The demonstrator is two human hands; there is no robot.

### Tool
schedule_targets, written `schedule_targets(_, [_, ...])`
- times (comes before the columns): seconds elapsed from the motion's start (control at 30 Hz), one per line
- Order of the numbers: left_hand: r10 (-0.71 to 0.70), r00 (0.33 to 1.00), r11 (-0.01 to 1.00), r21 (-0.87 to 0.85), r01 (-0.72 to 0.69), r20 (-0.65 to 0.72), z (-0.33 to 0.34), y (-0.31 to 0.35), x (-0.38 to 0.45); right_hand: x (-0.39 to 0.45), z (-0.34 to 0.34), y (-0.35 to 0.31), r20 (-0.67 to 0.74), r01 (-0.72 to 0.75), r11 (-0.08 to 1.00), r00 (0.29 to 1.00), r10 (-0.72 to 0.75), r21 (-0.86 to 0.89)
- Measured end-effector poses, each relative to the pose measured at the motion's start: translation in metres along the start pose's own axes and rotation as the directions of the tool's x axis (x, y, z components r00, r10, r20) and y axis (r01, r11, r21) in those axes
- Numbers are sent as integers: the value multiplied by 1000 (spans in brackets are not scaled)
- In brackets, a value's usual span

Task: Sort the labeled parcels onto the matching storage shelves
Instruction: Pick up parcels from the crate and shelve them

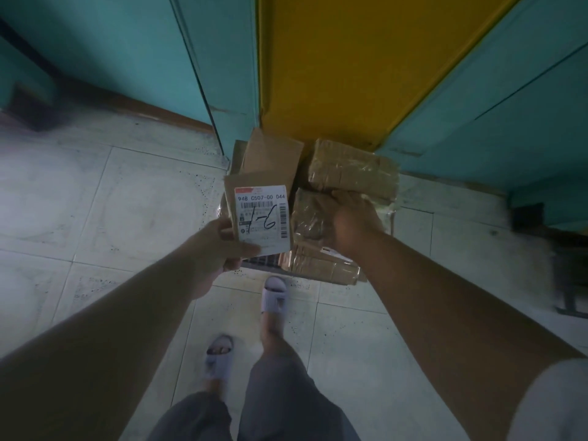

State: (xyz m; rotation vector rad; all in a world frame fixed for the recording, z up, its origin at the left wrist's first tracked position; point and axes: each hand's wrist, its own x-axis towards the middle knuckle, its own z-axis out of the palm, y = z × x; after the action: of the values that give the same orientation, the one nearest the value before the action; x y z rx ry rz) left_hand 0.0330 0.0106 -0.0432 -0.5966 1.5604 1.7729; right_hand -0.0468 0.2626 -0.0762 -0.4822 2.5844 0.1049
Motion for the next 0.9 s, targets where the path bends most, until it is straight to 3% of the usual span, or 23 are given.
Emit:
schedule_targets(0.23, [-29, 998, 999, 12, 30, -62, -5, -6, 3, 14, 14, 2, -52, 86, 989, 994, -93, -124])
schedule_targets(0.37, [-1, 994, 1000, 0, 0, -108, -10, 2, -6, 14, 11, 0, -92, 73, 993, 992, -81, -91])
schedule_targets(0.43, [-19, 990, 1000, -14, 17, -139, -14, 5, -20, 6, -3, -7, -86, 36, 999, 996, -33, 28])
schedule_targets(0.5, [-39, 983, 999, -29, 35, -180, -16, 12, -37, -13, -20, -12, -57, -35, 949, 997, 56, 313])
schedule_targets(0.6, [-52, 974, 998, -32, 46, -219, -15, 29, -74, -57, -60, -20, -32, -107, 658, 980, 196, 745])
schedule_targets(0.67, [-41, 973, 999, -8, 41, -227, -15, 42, -97, -86, -92, -27, 15, -105, 402, 975, 221, 910])
schedule_targets(0.77, [6, 978, 1000, 22, -2, -206, -16, 65, -135, -123, -138, -40, 4, -22, 78, 975, 223, 997])
schedule_targets(0.9, [136, 981, 990, 51, -130, -142, -22, 85, -185, -165, -186, -65, -111, 148, -126, 959, 262, 981])
